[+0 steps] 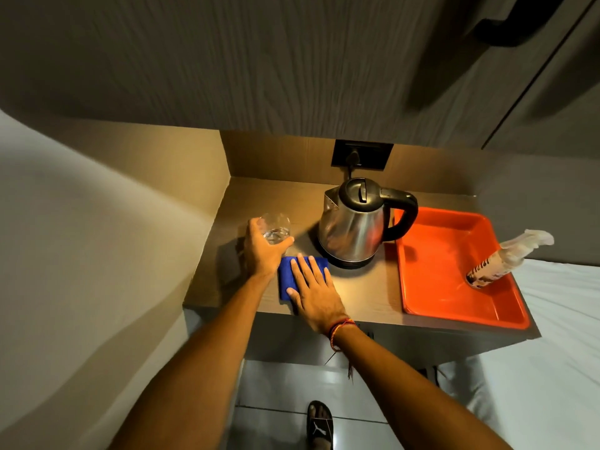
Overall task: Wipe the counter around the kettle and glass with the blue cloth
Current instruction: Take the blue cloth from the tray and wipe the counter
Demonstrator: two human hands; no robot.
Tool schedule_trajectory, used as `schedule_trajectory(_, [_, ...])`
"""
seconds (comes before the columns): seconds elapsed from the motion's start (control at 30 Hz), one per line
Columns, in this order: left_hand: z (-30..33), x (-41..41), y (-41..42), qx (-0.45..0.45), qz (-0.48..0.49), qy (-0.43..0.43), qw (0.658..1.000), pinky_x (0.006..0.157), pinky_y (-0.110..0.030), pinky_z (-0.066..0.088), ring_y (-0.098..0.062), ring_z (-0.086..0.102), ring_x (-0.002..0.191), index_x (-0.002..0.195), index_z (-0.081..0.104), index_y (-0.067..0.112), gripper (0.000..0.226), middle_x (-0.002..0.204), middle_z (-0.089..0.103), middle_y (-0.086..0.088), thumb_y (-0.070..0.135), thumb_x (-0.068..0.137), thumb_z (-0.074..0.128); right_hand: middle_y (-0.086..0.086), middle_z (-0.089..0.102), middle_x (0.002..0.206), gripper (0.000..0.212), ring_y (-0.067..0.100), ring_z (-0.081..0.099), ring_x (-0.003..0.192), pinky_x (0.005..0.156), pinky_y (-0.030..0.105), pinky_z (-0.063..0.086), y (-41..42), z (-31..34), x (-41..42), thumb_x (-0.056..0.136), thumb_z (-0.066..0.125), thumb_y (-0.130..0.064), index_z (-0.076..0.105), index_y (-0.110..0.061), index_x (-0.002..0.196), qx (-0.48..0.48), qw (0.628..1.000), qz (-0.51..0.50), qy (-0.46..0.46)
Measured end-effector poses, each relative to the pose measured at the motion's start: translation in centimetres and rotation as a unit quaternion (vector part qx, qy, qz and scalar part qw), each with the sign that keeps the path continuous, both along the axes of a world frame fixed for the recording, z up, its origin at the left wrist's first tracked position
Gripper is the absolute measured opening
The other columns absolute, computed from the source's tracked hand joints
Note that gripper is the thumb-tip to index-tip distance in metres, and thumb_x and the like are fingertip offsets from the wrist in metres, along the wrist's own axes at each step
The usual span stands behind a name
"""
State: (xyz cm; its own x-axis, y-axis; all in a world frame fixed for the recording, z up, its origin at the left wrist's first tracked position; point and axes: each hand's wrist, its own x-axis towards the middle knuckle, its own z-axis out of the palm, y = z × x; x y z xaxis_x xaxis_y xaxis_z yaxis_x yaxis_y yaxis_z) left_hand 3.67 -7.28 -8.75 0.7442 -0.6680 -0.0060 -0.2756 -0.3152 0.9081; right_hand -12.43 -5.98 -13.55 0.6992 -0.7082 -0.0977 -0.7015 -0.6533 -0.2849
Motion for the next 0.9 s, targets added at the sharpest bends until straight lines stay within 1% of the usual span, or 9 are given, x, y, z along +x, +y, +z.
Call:
schedule_trajectory(0.13, [0.4, 4.0, 1.3, -0.009, 0.026, -0.051, 0.998, 0.080, -0.025, 0.051, -0.023, 0.062, 0.110, 0.126, 0.051, 0.012, 0.080, 0.124, 0.063, -0.009, 0.027, 0.060, 0.094, 0.002, -0.002, 0.169, 0.065, 0.025, -0.002, 0.156, 0.126, 0.053, 0.008, -2.6, 0.4, 2.5, 0.105, 0.020, -0.050, 0.001, -0.021, 0.160, 0.005, 1.000, -0.005, -0.009])
schedule_trajectory(0.33, [0.8, 8.6, 4.7, 0.005, 0.043, -0.140, 0.989, 0.070, -0.023, 0.050, -0.022, 0.065, 0.100, 0.121, 0.054, 0.015, 0.080, 0.117, 0.067, -0.010, 0.038, 0.056, 0.094, 0.001, -0.007, 0.169, 0.064, 0.025, -0.008, 0.156, 0.125, 0.053, 0.000, -6.1, 1.4, 7.2, 0.106, 0.022, -0.046, -0.002, -0.021, 0.160, 0.036, 0.999, -0.017, -0.006])
schedule_trajectory(0.5, [1.2, 9.8, 6.1, 0.005, 0.038, -0.180, 0.983, 0.074, -0.028, 0.056, -0.022, 0.065, 0.101, 0.120, 0.054, 0.018, 0.080, 0.116, 0.067, -0.007, 0.047, 0.055, 0.092, 0.004, -0.003, 0.169, 0.064, 0.029, -0.004, 0.156, 0.125, 0.055, 0.003, -5.4, 1.6, 10.8, 0.106, 0.022, -0.048, 0.002, -0.020, 0.160, 0.016, 1.000, -0.020, 0.004])
schedule_trajectory(0.57, [1.6, 9.9, 6.1, 0.002, 0.029, -0.199, 0.980, 0.073, -0.021, 0.053, -0.019, 0.062, 0.100, 0.120, 0.054, 0.017, 0.082, 0.116, 0.067, -0.007, 0.048, 0.055, 0.091, 0.005, -0.002, 0.169, 0.065, 0.029, -0.004, 0.156, 0.126, 0.054, 0.003, -4.8, 1.5, 11.4, 0.105, 0.021, -0.050, 0.003, -0.020, 0.160, 0.009, 1.000, -0.018, 0.003])
schedule_trajectory(0.67, [1.9, 9.8, 6.1, -0.003, 0.020, -0.205, 0.979, 0.069, -0.001, 0.036, -0.008, 0.052, 0.095, 0.120, 0.054, 0.017, 0.081, 0.115, 0.066, -0.007, 0.046, 0.055, 0.092, 0.005, -0.002, 0.169, 0.066, 0.028, -0.004, 0.156, 0.126, 0.053, 0.004, -3.0, 1.3, 11.8, 0.104, 0.019, -0.052, 0.002, -0.021, 0.160, 0.009, 1.000, 0.006, 0.003])
schedule_trajectory(0.73, [1.6, 9.8, 6.3, -0.017, 0.008, -0.183, 0.983, 0.066, 0.000, 0.038, -0.010, 0.056, 0.095, 0.121, 0.052, 0.019, 0.080, 0.115, 0.066, -0.006, 0.041, 0.056, 0.093, 0.004, -0.002, 0.169, 0.067, 0.027, -0.004, 0.156, 0.126, 0.053, 0.004, -1.0, 0.8, 12.0, 0.104, 0.017, -0.054, 0.002, -0.021, 0.160, 0.014, 0.999, 0.030, -0.007])
schedule_trajectory(0.77, [1.5, 9.7, 6.4, -0.022, 0.000, -0.173, 0.985, 0.070, -0.003, 0.041, -0.014, 0.060, 0.097, 0.121, 0.051, 0.020, 0.079, 0.116, 0.066, -0.006, 0.040, 0.057, 0.093, 0.003, -0.001, 0.169, 0.067, 0.027, -0.004, 0.156, 0.126, 0.052, 0.004, 0.0, 0.6, 11.8, 0.104, 0.017, -0.054, 0.002, -0.021, 0.160, 0.015, 0.999, 0.039, -0.013])
schedule_trajectory(0.83, [1.3, 9.3, 6.4, -0.030, -0.009, -0.162, 0.986, 0.074, -0.018, 0.053, -0.022, 0.065, 0.103, 0.123, 0.049, 0.020, 0.078, 0.120, 0.066, -0.007, 0.036, 0.060, 0.092, 0.002, 0.001, 0.169, 0.067, 0.026, -0.003, 0.156, 0.126, 0.052, 0.005, 1.5, 0.1, 11.1, 0.104, 0.019, -0.055, 0.004, -0.022, 0.160, 0.014, 0.998, 0.057, -0.021])
schedule_trajectory(0.9, [1.3, 8.7, 6.4, -0.036, -0.005, -0.156, 0.987, 0.079, -0.032, 0.059, -0.025, 0.065, 0.105, 0.124, 0.049, 0.019, 0.078, 0.121, 0.066, -0.008, 0.034, 0.061, 0.091, 0.001, 0.003, 0.169, 0.067, 0.023, -0.002, 0.156, 0.127, 0.050, 0.006, 2.2, -0.3, 9.8, 0.104, 0.020, -0.056, 0.004, -0.022, 0.160, 0.004, 0.997, 0.074, -0.022])
